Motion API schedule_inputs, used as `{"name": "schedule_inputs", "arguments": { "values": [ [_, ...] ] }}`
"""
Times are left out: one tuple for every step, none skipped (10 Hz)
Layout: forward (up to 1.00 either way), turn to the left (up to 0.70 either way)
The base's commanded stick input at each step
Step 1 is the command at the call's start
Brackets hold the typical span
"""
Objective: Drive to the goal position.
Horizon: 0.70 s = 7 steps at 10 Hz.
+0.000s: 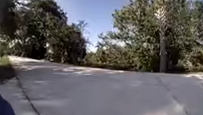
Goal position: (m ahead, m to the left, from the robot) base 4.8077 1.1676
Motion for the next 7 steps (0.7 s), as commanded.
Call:
{"name": "schedule_inputs", "arguments": {
  "values": [
    [1.00, 0.27],
    [1.00, 0.27],
    [1.00, 0.27],
    [1.00, 0.27],
    [1.00, 0.27],
    [1.00, 0.27],
    [1.00, 0.27]
  ]
}}
